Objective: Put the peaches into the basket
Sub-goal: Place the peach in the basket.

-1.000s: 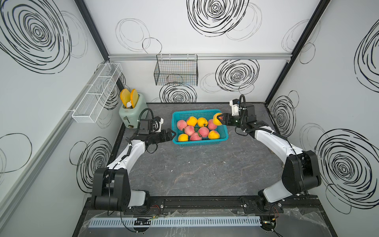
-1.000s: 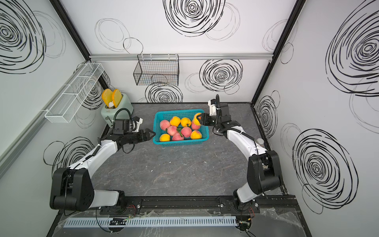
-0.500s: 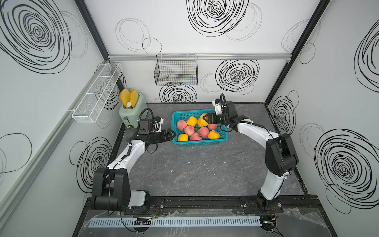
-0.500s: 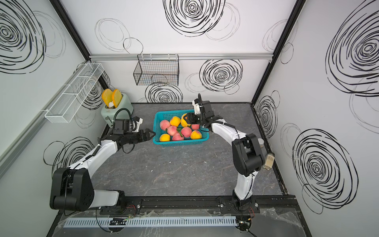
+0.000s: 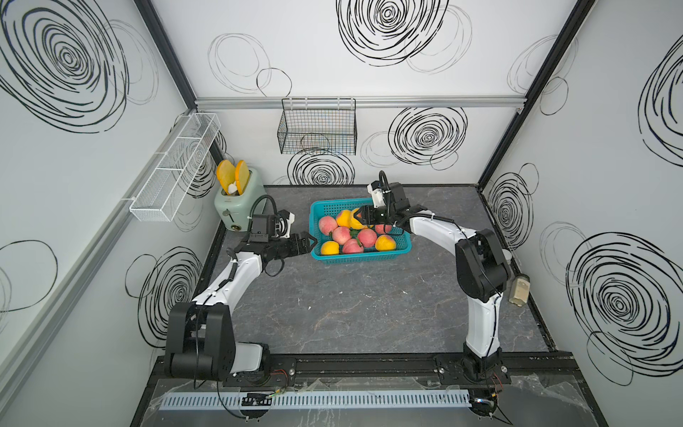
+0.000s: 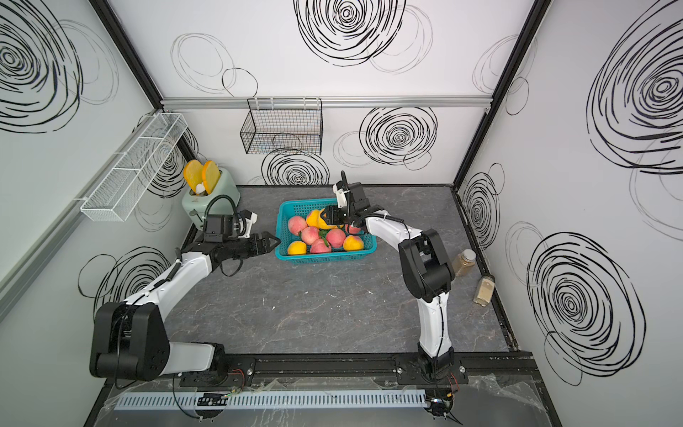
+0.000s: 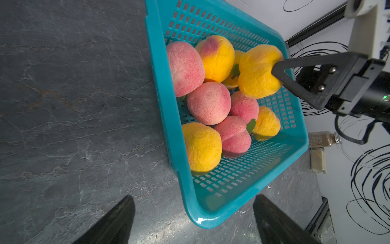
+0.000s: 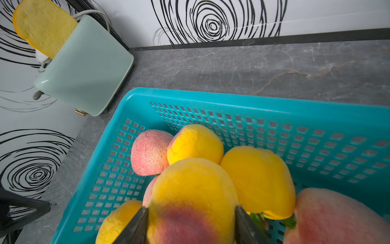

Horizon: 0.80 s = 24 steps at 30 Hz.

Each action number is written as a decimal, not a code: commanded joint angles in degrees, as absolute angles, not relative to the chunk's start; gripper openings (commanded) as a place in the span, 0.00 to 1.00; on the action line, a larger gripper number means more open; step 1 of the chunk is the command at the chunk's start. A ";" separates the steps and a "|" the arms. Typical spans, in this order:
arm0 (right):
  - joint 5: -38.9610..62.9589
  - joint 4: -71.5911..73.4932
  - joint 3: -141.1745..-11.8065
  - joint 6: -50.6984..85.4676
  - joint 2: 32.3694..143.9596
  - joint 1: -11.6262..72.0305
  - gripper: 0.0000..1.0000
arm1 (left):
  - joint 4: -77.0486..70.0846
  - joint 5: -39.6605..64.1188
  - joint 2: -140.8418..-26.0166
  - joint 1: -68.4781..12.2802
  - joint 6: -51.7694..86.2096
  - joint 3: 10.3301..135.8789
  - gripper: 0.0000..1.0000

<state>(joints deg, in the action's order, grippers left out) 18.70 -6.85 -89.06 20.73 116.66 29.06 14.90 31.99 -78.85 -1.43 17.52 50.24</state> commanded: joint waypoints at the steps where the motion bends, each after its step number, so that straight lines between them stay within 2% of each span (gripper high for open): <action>1: 17.49 -8.40 -90.53 19.36 117.74 30.05 0.62 | 12.66 32.84 -78.13 -0.97 17.81 49.66 0.92; 18: 14.63 -10.02 -88.84 17.77 117.44 32.03 0.76 | 12.30 33.48 -77.97 -0.97 18.03 49.61 0.92; 24: 14.50 -10.23 -88.39 17.58 116.20 32.27 0.78 | 12.31 33.40 -77.94 -0.97 18.06 49.57 0.92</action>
